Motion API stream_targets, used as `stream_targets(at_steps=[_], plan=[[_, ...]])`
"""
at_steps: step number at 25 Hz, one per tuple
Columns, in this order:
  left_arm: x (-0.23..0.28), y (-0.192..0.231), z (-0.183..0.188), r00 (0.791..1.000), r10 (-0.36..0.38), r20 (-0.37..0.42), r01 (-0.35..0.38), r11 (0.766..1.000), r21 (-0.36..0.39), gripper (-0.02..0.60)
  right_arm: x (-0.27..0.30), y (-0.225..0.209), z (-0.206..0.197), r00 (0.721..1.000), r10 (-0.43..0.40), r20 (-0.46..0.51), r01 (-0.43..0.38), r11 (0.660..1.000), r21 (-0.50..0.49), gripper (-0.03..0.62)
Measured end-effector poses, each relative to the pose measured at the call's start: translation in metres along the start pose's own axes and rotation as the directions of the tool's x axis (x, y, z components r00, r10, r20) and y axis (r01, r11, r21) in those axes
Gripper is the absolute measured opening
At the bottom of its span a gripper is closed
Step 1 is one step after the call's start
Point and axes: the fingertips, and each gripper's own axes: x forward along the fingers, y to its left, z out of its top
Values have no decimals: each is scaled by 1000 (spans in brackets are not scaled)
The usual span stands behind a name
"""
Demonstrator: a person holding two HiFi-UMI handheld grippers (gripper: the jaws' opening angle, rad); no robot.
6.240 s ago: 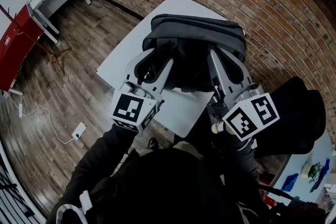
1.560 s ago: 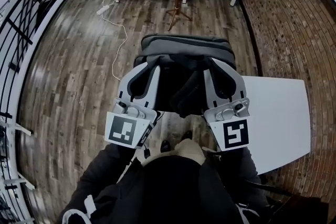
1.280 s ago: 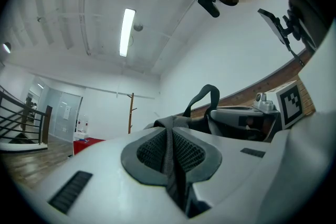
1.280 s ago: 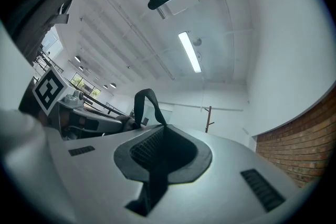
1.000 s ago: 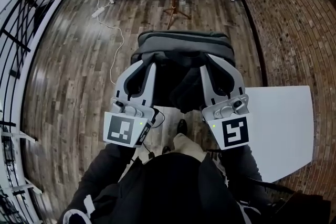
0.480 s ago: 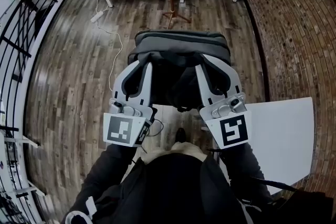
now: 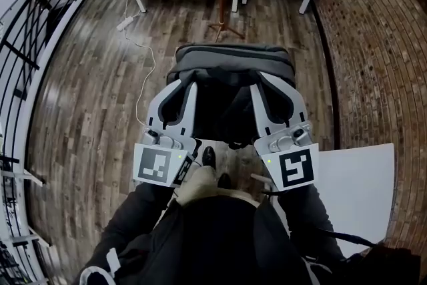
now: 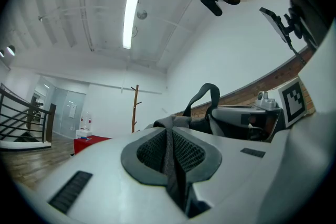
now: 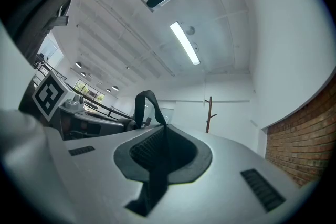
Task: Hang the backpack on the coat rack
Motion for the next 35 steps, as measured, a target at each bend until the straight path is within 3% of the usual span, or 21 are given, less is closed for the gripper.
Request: stream_targets(at_steps=[5, 13, 16, 21, 35], plan=[[29, 17, -12, 1000, -14, -8, 15, 1000, 21, 40, 26, -16, -16, 1000, -16, -8, 16, 1000, -3, 18], [84, 56, -35, 999, -33, -22, 32, 998, -44, 40, 81, -38, -47, 999, -51, -14, 51, 999, -5, 18], [108, 70, -41, 999, -46, -23, 45, 998, -31, 40, 103, -52, -58, 998, -62, -19, 62, 998, -1, 18], [145, 91, -40, 997, -75, 11, 75, 997, -28, 40, 137, -72, -68, 997, -80, -18, 80, 997, -6, 18], [218, 132, -43, 994, -111, 17, 112, 993, -33, 40, 207, -114, -81, 992, -123, 17, 124, 992, -14, 18]])
